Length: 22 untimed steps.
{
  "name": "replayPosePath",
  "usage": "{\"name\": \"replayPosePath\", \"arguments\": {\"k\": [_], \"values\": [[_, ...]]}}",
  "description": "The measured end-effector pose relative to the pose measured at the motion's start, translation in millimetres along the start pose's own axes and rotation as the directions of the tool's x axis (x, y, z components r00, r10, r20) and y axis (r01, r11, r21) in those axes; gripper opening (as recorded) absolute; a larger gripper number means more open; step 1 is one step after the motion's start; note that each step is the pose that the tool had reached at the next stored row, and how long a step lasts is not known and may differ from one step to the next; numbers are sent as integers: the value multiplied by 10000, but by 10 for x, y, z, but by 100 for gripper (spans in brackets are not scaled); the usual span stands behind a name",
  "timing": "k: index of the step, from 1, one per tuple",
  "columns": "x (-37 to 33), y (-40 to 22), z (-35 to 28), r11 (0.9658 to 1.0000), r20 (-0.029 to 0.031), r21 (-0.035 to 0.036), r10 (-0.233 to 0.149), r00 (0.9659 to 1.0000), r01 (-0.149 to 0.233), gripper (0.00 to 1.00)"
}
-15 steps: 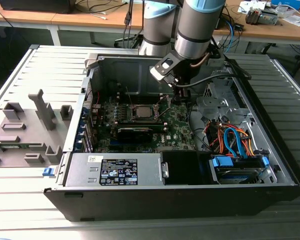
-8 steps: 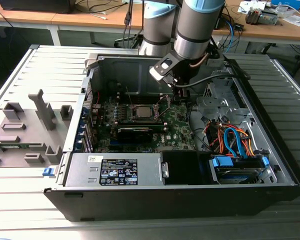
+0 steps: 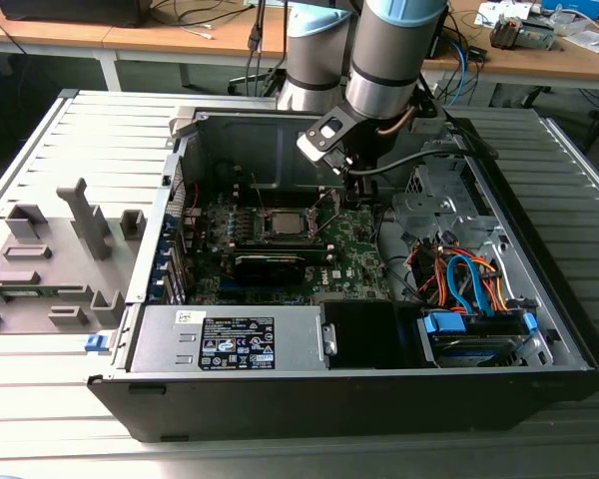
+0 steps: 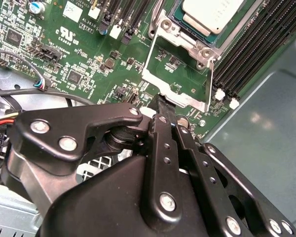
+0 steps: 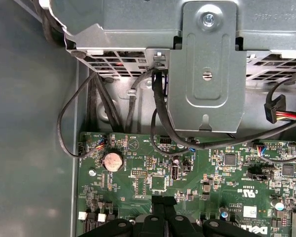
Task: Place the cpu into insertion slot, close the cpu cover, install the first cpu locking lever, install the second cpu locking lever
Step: 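Close the cpu cover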
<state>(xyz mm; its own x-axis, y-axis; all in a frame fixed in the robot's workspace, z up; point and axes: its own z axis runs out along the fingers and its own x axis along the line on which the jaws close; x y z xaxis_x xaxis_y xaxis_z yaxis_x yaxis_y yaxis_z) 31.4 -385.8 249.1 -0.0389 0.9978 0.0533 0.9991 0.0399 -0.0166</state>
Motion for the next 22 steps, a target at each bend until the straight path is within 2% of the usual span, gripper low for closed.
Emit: {"name": "replayPosePath", "arguments": {"k": [5, 22], "values": [[0, -23, 24, 10000, 0, 0, 1, 10000, -1, 11], [0, -59, 36, 10000, 0, 0, 0, 10000, 0, 11]]}}
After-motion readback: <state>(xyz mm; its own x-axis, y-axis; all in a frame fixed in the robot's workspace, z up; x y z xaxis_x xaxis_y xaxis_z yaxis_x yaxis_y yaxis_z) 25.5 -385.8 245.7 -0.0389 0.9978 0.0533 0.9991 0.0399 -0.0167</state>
